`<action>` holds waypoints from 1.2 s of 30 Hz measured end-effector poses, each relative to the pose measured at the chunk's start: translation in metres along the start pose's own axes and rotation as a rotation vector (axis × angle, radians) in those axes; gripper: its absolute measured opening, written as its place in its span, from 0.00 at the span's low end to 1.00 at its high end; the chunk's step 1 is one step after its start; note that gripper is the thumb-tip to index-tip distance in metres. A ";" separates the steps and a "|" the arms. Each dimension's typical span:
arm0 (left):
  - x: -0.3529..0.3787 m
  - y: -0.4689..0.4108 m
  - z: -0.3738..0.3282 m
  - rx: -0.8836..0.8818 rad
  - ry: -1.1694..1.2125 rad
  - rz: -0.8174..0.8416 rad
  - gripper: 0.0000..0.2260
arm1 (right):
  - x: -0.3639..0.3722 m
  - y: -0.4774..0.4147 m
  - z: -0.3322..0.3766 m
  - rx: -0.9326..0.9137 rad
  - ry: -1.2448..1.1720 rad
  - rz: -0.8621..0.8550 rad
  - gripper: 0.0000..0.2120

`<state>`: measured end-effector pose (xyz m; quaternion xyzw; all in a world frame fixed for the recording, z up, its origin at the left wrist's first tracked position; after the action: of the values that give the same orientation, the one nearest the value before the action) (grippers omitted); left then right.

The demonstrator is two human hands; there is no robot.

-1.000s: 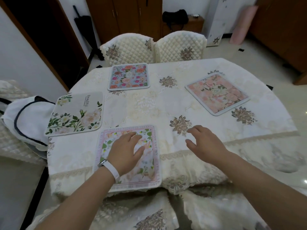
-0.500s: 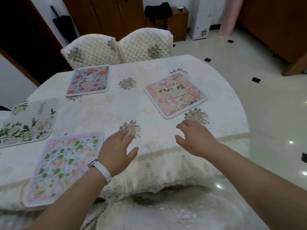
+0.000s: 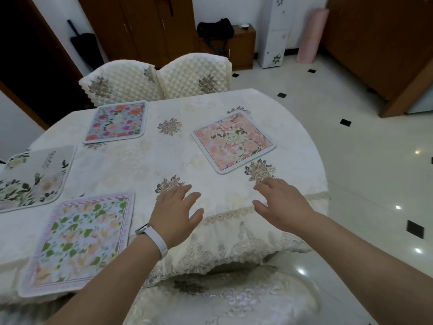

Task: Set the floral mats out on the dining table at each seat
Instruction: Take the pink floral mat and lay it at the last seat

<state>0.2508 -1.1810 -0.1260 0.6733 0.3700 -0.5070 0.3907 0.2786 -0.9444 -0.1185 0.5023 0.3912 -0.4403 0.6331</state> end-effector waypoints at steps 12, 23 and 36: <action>0.014 -0.017 -0.066 0.113 0.069 0.030 0.23 | -0.020 0.049 -0.044 0.106 0.082 -0.034 0.24; 0.054 -0.091 -0.212 0.033 0.130 0.055 0.22 | -0.008 0.041 -0.224 0.115 -0.052 0.014 0.25; 0.050 -0.189 -0.392 -0.114 0.291 0.026 0.23 | -0.084 0.049 -0.415 -0.004 -0.082 -0.082 0.23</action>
<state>0.2468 -0.7435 -0.1322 0.7211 0.4422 -0.3771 0.3772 0.2770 -0.5181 -0.1039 0.4660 0.3861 -0.4852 0.6311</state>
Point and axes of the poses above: each hand's wrist, its own y-axis away from the middle knuckle, its own x-axis out of the palm, z = x × y, the point moved 8 cm from there along -y, towards the middle knuckle, and after that the axes turned 7 degrees about z, right-handed, at the moved point
